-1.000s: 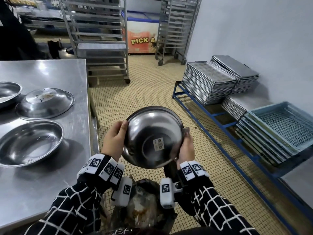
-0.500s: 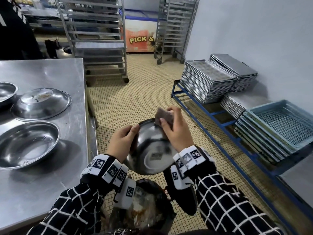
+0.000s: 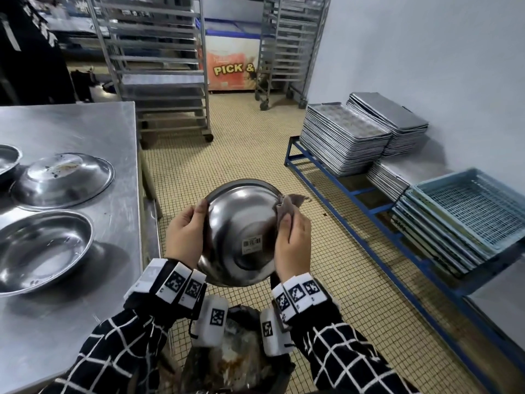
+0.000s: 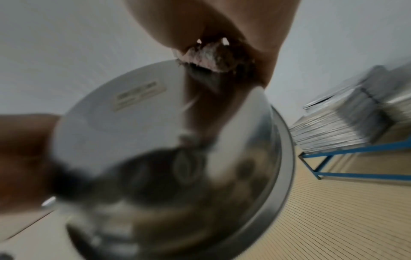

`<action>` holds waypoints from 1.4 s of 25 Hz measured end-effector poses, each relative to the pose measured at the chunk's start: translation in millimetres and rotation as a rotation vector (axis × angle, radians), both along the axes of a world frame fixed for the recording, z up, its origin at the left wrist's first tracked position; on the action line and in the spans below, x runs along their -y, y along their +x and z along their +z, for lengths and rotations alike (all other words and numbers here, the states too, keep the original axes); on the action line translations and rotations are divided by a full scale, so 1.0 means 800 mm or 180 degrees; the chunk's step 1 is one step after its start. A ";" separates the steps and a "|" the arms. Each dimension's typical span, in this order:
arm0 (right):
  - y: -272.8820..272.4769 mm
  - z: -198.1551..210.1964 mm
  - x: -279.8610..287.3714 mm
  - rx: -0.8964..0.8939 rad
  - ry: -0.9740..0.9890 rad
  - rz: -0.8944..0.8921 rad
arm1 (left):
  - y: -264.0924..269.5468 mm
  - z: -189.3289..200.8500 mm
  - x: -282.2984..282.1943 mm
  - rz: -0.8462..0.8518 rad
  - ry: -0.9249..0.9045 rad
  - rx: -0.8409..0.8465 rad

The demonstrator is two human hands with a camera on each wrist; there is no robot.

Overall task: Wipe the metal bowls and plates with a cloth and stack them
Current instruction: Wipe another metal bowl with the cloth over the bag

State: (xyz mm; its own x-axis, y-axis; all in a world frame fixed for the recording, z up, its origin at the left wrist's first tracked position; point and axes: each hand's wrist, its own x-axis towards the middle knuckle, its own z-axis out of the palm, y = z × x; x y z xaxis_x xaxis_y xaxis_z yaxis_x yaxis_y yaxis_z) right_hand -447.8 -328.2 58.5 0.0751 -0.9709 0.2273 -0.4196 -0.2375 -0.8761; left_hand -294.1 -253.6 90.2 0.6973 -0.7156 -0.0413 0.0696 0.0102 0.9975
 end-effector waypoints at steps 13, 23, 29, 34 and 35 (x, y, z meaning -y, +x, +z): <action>0.009 0.042 0.021 0.0424 0.0795 0.0037 | 0.012 0.009 0.001 -0.0084 -0.0559 -0.0226; -0.017 0.064 -0.004 0.1792 0.2850 0.0694 | 0.064 0.012 -0.019 -0.0756 -0.0752 -0.0047; 0.017 0.054 -0.051 0.0728 0.1969 -0.0106 | 0.101 0.004 -0.054 -0.1114 -0.0256 -0.0087; 0.047 0.047 -0.110 0.0705 0.1679 0.0116 | 0.133 0.004 -0.112 -0.0786 -0.0336 -0.0088; 0.052 0.046 -0.121 0.0806 0.1738 0.0315 | 0.138 0.005 -0.127 -0.0619 -0.0327 -0.0074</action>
